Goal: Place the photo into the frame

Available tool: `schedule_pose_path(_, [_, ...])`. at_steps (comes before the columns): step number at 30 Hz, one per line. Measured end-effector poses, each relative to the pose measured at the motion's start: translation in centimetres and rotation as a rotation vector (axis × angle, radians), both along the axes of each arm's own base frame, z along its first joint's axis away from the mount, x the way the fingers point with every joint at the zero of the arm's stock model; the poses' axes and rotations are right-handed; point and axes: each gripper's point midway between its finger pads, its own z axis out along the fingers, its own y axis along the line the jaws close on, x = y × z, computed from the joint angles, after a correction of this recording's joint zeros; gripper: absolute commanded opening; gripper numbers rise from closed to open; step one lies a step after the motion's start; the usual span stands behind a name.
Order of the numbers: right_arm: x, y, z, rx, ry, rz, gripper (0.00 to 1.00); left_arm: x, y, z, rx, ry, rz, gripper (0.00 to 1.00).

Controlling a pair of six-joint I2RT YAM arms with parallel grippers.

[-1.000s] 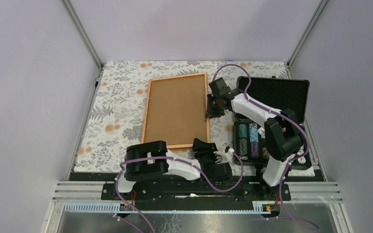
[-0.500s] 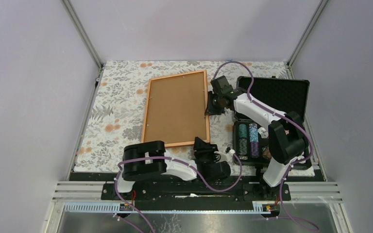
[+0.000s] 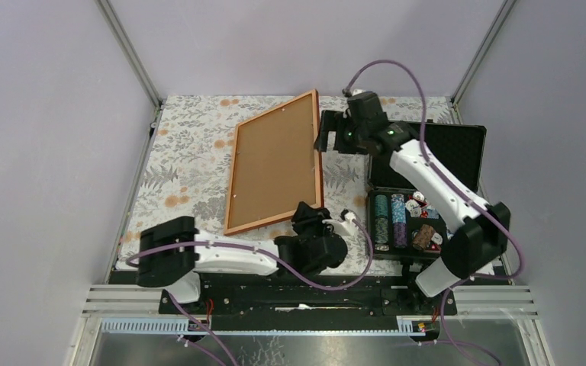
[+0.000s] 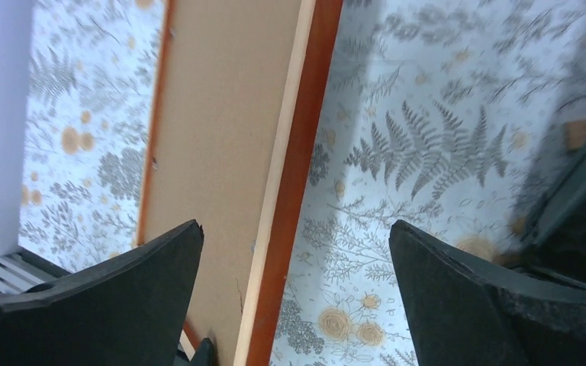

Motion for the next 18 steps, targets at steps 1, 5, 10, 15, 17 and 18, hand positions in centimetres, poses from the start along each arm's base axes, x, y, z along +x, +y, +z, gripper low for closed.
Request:
schedule_pose_path(1, [0.0,-0.3,1.6,0.014,-0.038,-0.004,1.0,-0.1,0.1,0.7,-0.029,0.008,-0.006,0.0])
schedule_pose_path(5, [-0.5,-1.9,6.1,0.041,-0.15,-0.043,1.0,-0.7,0.5,3.5,-0.155,0.053,-0.052,0.0])
schedule_pose_path(10, [-1.6,-3.5,7.9,0.06,-0.204,-0.071,1.0,-1.9,0.8,8.2,-0.36,0.09,-0.134,0.0])
schedule_pose_path(15, [-1.6,-3.6,7.5,0.06,-0.191,-0.078,1.0,-3.1,1.0,11.0,-0.518,0.129,-0.219,0.0])
schedule_pose_path(17, [-1.6,-3.7,7.5,0.063,-0.192,-0.082,1.0,-3.5,1.6,11.0,-0.559,0.147,-0.246,0.0])
schedule_pose_path(18, [-1.6,-3.7,7.3,0.061,-0.189,-0.083,1.0,-3.6,1.9,11.0,-0.577,0.156,-0.253,0.0])
